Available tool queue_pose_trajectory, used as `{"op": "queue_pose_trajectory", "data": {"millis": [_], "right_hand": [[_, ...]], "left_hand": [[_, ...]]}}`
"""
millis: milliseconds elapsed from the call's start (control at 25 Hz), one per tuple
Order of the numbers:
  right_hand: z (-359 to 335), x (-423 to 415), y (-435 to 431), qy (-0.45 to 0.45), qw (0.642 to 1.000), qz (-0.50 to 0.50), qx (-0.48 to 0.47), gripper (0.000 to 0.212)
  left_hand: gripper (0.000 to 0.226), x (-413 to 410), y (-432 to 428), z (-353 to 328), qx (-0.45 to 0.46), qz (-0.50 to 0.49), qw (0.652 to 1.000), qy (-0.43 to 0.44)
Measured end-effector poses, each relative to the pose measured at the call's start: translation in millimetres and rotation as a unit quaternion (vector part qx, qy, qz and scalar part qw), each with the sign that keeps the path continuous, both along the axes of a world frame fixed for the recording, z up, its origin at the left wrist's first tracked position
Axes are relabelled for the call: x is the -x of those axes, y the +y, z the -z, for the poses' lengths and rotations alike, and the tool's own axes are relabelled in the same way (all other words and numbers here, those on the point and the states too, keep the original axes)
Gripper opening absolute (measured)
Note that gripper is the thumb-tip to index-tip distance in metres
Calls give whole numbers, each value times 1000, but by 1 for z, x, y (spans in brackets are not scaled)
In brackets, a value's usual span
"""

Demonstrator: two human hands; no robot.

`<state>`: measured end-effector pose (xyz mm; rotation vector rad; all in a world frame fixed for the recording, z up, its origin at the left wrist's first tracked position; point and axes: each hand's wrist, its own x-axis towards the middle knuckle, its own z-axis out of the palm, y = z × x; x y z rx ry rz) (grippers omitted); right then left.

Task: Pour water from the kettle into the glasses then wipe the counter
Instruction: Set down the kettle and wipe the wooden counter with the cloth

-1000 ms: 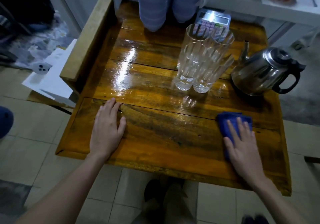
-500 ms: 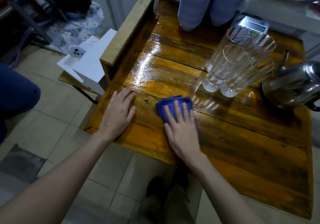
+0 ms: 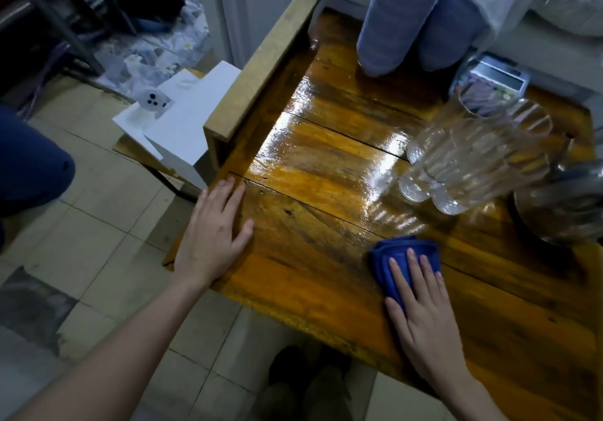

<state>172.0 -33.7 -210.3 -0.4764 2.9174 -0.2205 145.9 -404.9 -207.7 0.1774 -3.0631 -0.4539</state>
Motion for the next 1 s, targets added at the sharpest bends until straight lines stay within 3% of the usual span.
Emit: {"op": "queue_pose_trajectory", "data": {"millis": [280, 560, 840, 1000], "right_hand": [[3, 97, -111, 18, 999, -2, 33, 61], [6, 139, -232, 23, 993, -112, 30, 60], [-4, 112, -164, -20, 971, -236, 21, 56], [-7, 126, -113, -22, 989, -143, 13, 59]], "left_hand": [[70, 1, -1, 4, 12, 1, 1000, -16], [58, 1, -2, 6, 11, -11, 1000, -4], [57, 3, -2, 6, -11, -30, 999, 7], [56, 3, -2, 9, -16, -30, 999, 12]]}}
